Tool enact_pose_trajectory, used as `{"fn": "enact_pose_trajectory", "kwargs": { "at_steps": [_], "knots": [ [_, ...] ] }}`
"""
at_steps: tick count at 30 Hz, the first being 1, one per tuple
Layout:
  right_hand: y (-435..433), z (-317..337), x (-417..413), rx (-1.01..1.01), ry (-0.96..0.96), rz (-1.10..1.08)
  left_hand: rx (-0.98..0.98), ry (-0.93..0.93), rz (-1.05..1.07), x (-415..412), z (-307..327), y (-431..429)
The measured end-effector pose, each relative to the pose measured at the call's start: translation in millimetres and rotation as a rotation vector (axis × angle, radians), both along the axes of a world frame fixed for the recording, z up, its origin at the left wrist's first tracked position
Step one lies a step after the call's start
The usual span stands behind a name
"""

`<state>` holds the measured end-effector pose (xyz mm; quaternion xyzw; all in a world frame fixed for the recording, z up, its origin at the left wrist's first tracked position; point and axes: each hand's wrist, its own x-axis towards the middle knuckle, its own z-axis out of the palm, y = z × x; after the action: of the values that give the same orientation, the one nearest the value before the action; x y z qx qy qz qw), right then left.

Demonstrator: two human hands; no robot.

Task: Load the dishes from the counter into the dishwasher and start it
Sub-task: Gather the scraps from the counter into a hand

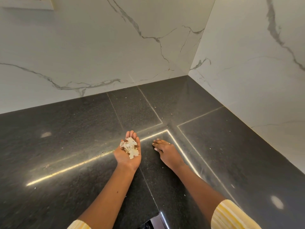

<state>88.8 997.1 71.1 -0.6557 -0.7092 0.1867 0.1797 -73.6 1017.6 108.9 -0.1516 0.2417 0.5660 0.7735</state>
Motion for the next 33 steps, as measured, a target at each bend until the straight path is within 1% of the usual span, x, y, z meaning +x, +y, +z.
{"fn": "enact_pose_trajectory", "kwargs": {
  "at_steps": [4, 7, 9, 11, 14, 20, 22, 24, 25, 26, 27, 28, 29, 30, 31, 32, 33],
  "knots": [
    [-15, -1, 8, -0.091, -0.096, 0.052, 0.001, 0.016, -0.009, 7, 4, -2],
    [-23, 0, 8, -0.129, -0.132, 0.076, 0.005, 0.016, -0.023, 12, 5, -5],
    [-31, 2, 6, -0.105, -0.123, 0.022, -0.002, 0.018, -0.034, 16, 4, -8],
    [-40, 2, 2, -0.035, -0.116, -0.055, -0.014, 0.022, -0.042, 20, 3, -12],
    [-53, 0, -3, 0.05, -0.205, -0.084, -0.026, 0.026, -0.051, 25, 1, -19],
    [-77, 3, -15, -0.028, -0.426, -0.098, -0.034, 0.052, -0.068, 35, 1, -35],
    [-88, 3, -18, -0.019, -0.465, -0.101, -0.028, 0.061, -0.082, 39, 1, -45],
    [-99, 3, -16, 0.009, -0.449, -0.119, -0.021, 0.068, -0.096, 43, 0, -57],
    [-104, 5, -12, 0.017, -0.38, -0.154, -0.02, 0.064, -0.102, 44, -1, -64],
    [-108, 6, -7, 0.026, -0.247, -0.225, -0.017, 0.057, -0.106, 46, -3, -70],
    [-112, 8, -2, 0.019, -0.023, -0.345, -0.012, 0.052, -0.107, 46, -4, -77],
    [-115, 9, 3, -0.028, 0.318, -0.493, -0.007, 0.052, -0.107, 47, -5, -84],
    [-118, 11, 5, -0.108, 0.752, -0.609, -0.003, 0.058, -0.109, 49, -6, -91],
    [-122, 13, 4, -0.189, 1.187, -0.674, 0.0, 0.067, -0.118, 51, -7, -98],
    [-126, 13, -1, -0.228, 1.532, -0.703, 0.002, 0.075, -0.128, 53, -8, -105],
    [-131, 14, -6, -0.239, 1.755, -0.707, 0.003, 0.08, -0.133, 55, -8, -111],
    [-136, 15, -12, -0.232, 1.898, -0.706, 0.003, 0.084, -0.126, 57, -7, -117]
  ]
}}
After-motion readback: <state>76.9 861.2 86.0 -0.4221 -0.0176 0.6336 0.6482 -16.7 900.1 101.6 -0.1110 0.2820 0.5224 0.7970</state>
